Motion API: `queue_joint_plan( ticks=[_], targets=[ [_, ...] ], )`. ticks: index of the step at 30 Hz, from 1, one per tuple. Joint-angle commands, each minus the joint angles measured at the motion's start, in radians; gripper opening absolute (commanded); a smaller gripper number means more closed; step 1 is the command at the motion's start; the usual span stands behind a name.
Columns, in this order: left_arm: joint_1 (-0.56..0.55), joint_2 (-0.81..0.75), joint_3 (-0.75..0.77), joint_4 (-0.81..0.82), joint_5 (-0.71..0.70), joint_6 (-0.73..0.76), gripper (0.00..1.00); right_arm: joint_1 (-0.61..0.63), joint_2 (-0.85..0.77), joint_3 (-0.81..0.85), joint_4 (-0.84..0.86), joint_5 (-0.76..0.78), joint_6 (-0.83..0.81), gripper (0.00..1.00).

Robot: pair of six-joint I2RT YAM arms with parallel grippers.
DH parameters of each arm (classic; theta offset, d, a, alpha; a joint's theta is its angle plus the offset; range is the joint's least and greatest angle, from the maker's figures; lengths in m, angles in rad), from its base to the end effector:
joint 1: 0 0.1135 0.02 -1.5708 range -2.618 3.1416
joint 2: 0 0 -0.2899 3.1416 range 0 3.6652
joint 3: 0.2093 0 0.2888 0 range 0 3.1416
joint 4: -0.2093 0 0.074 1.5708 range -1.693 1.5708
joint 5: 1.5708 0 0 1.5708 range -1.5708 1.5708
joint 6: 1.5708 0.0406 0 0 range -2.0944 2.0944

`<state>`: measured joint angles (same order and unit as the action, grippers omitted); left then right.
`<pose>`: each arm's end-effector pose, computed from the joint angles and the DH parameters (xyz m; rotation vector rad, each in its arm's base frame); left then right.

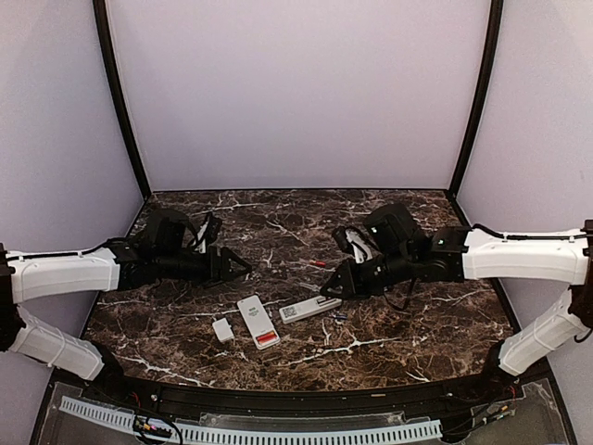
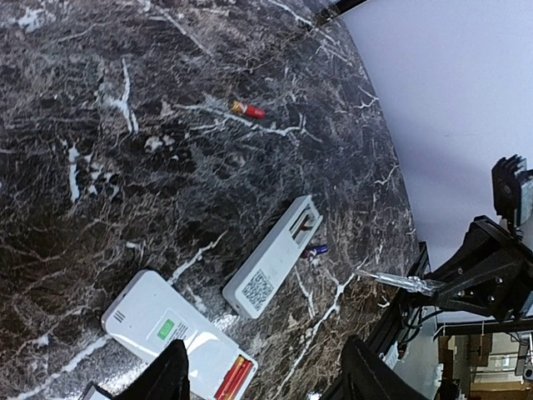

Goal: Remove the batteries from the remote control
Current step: Hold the remote control without the battery cover at the center of the board.

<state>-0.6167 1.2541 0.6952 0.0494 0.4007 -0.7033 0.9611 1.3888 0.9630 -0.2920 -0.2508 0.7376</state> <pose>0.2342 -0.1854 0.2357 0.1711 2.2683 -1.1750 0.1835 0.2804 0.2620 -0.4286 2.5126 1.0801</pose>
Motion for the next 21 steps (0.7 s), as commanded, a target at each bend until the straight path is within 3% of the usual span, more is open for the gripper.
queue_joint_plan(
  ticks=[1,9,21],
  targets=[
    [-0.025,0.026,-0.056,-0.026,-0.056,-0.096,0.61,0.059,0.050,-0.009,0.019,-0.081,0.015,0.00],
    [-0.038,0.093,-0.071,-0.077,-0.056,-0.084,0.53,0.108,0.100,-0.054,0.176,-0.128,0.110,0.00],
    [-0.040,0.170,-0.090,-0.077,-0.051,-0.075,0.52,0.140,0.149,-0.035,0.127,-0.056,0.119,0.00]
  ],
)
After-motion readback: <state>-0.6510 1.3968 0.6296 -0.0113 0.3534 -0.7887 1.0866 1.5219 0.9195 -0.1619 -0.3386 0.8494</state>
